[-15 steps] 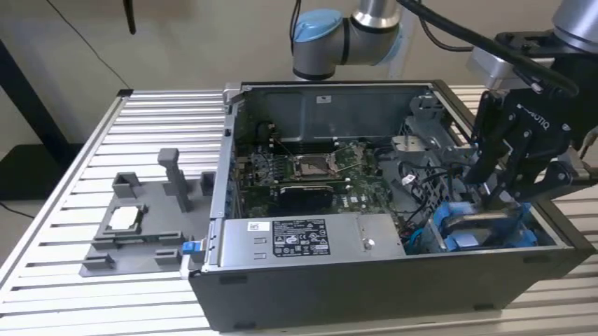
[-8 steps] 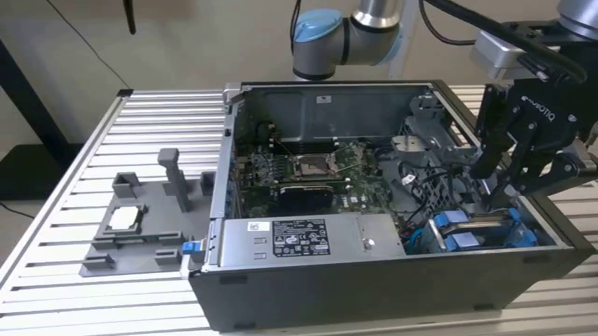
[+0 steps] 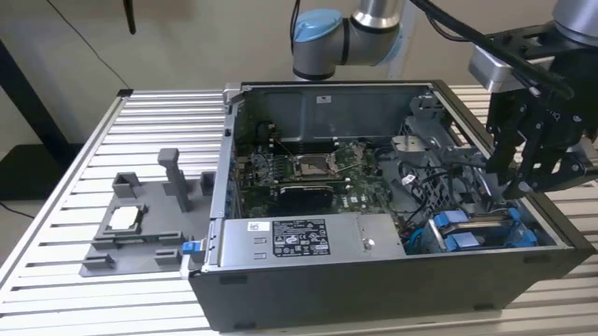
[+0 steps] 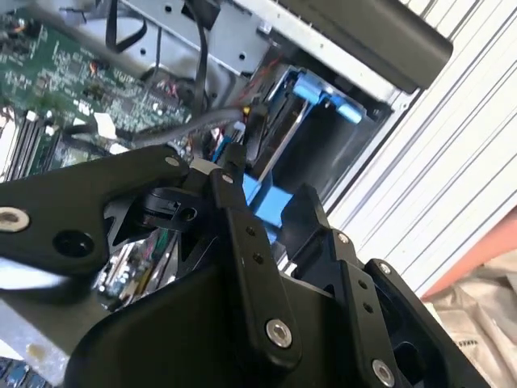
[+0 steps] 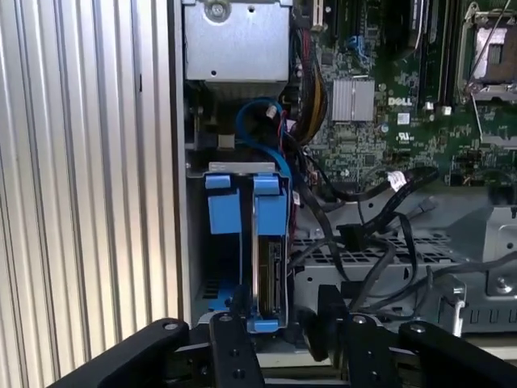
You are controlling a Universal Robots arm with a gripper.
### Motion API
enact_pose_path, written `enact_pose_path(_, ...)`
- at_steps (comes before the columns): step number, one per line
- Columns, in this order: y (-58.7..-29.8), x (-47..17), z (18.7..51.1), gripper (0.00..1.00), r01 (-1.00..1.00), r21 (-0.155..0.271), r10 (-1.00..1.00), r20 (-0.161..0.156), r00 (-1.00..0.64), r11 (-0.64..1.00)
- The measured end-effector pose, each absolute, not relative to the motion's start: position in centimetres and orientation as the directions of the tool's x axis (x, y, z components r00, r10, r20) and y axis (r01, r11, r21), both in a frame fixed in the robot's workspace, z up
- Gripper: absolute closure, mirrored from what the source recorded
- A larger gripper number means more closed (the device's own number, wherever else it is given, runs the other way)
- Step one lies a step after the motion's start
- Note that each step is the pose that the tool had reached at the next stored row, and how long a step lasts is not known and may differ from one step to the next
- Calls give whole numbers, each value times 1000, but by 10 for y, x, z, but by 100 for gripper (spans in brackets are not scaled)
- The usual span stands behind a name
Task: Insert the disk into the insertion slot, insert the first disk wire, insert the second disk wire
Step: 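Insert the disk into the insertion slot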
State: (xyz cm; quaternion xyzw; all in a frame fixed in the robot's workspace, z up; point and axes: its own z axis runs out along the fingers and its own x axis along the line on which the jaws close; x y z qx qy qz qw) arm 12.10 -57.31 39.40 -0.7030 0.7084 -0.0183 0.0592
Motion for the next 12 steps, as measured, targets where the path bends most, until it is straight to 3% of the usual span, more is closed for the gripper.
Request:
enact_pose_path(3, -573, 121, 394, 53, -989, -149, -998, -60, 10, -1)
enact_pose_path(12, -566, 121, 393, 53, -987, -158, -998, -61, 19, -9)
